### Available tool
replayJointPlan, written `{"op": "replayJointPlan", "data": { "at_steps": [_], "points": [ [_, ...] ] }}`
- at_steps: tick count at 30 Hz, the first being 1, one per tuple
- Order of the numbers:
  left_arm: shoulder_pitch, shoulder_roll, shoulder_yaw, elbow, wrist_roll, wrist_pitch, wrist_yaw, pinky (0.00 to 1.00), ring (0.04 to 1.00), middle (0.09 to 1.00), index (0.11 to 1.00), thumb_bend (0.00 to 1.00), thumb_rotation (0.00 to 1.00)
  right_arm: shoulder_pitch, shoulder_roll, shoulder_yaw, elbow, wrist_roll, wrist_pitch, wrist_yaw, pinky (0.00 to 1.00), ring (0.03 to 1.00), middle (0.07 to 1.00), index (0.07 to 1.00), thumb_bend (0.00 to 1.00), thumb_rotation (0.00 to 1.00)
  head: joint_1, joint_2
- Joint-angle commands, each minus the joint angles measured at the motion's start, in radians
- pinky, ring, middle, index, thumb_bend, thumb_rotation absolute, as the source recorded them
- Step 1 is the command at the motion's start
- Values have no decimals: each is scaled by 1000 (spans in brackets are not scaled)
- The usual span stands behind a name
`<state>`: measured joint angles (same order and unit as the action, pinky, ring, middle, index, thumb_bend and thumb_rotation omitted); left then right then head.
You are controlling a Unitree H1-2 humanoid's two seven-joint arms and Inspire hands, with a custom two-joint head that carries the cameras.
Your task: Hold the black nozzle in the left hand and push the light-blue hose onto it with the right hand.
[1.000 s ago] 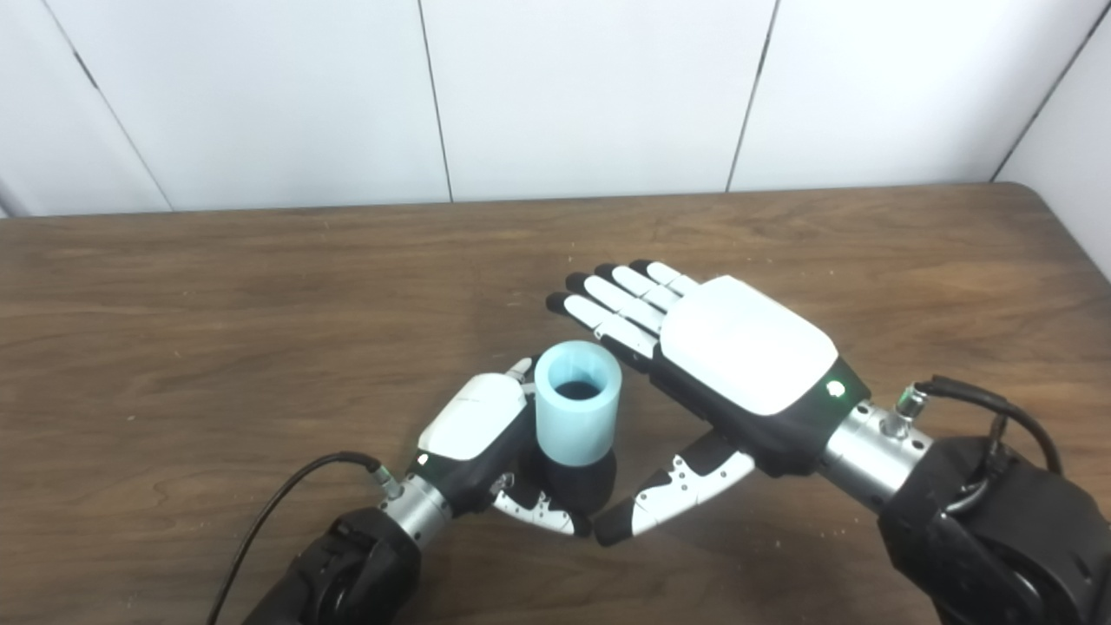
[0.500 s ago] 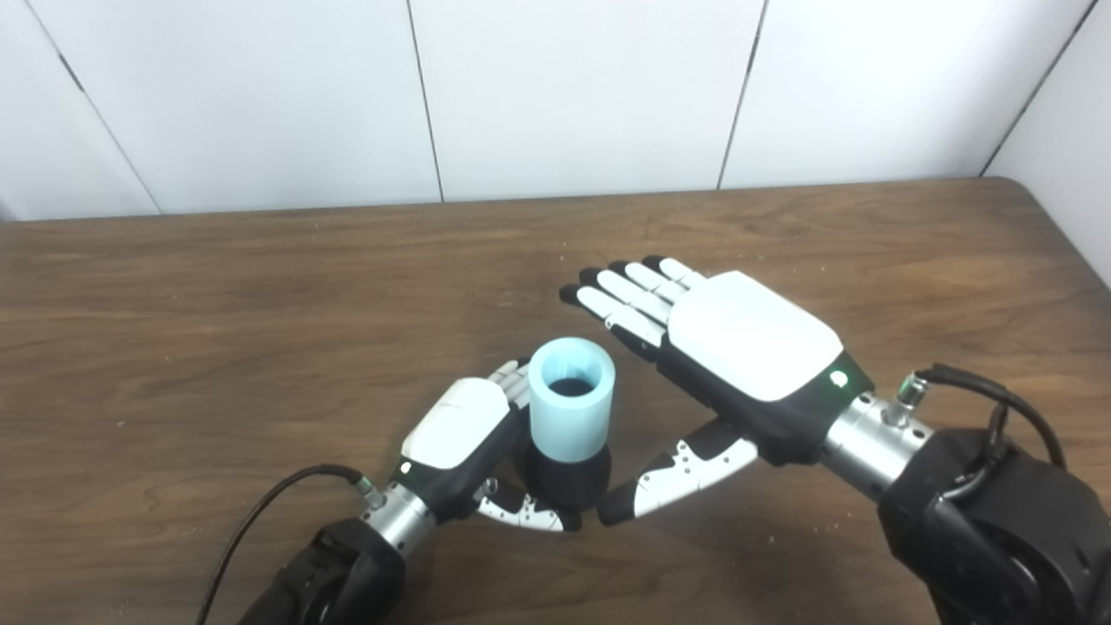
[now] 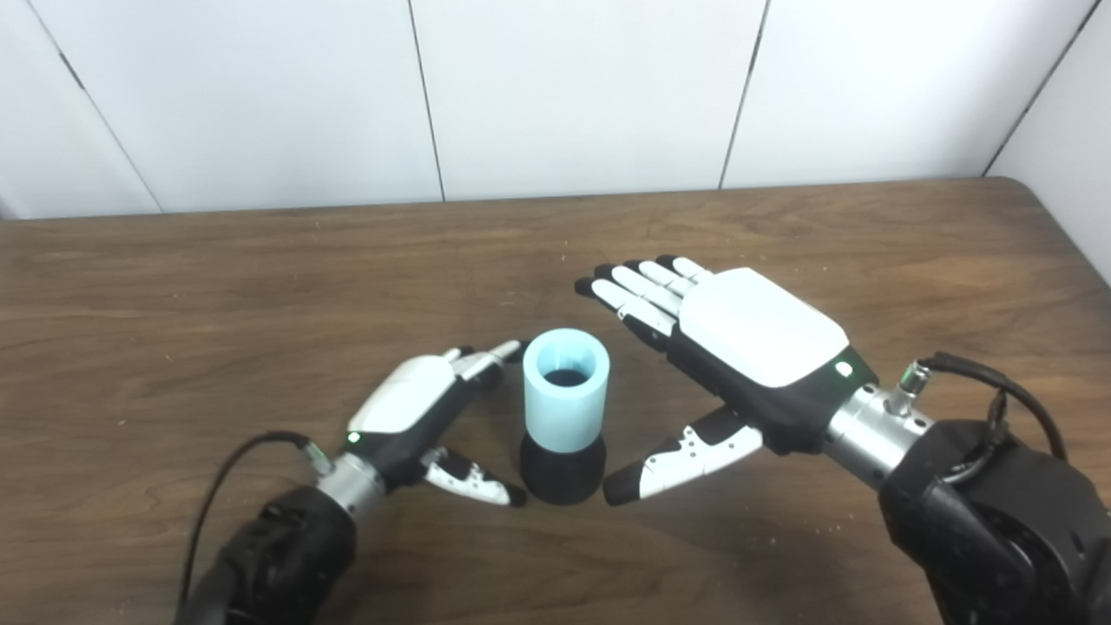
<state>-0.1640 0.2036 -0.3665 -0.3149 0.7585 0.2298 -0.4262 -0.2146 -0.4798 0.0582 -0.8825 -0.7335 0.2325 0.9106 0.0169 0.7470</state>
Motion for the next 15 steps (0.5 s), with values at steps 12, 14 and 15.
{"op": "replayJointPlan", "data": {
  "at_steps": [12, 14, 15],
  "points": [
    [-101, 88, 192, -209, -264, 219, -149, 888, 917, 922, 928, 1000, 135, -45, -43, -48, 43, 32, 26, -45, 986, 981, 975, 987, 661, 954, -2, -4],
    [-105, 90, 210, -222, -281, 230, -138, 846, 909, 921, 926, 1000, 101, -43, -42, -54, 62, 42, 21, -63, 973, 979, 973, 984, 660, 952, 2, -3],
    [-103, 87, 228, -218, -292, 229, -121, 838, 908, 921, 925, 1000, 94, -40, -36, -59, 83, 52, 17, -81, 970, 979, 973, 984, 660, 951, 4, -8]
  ]
}}
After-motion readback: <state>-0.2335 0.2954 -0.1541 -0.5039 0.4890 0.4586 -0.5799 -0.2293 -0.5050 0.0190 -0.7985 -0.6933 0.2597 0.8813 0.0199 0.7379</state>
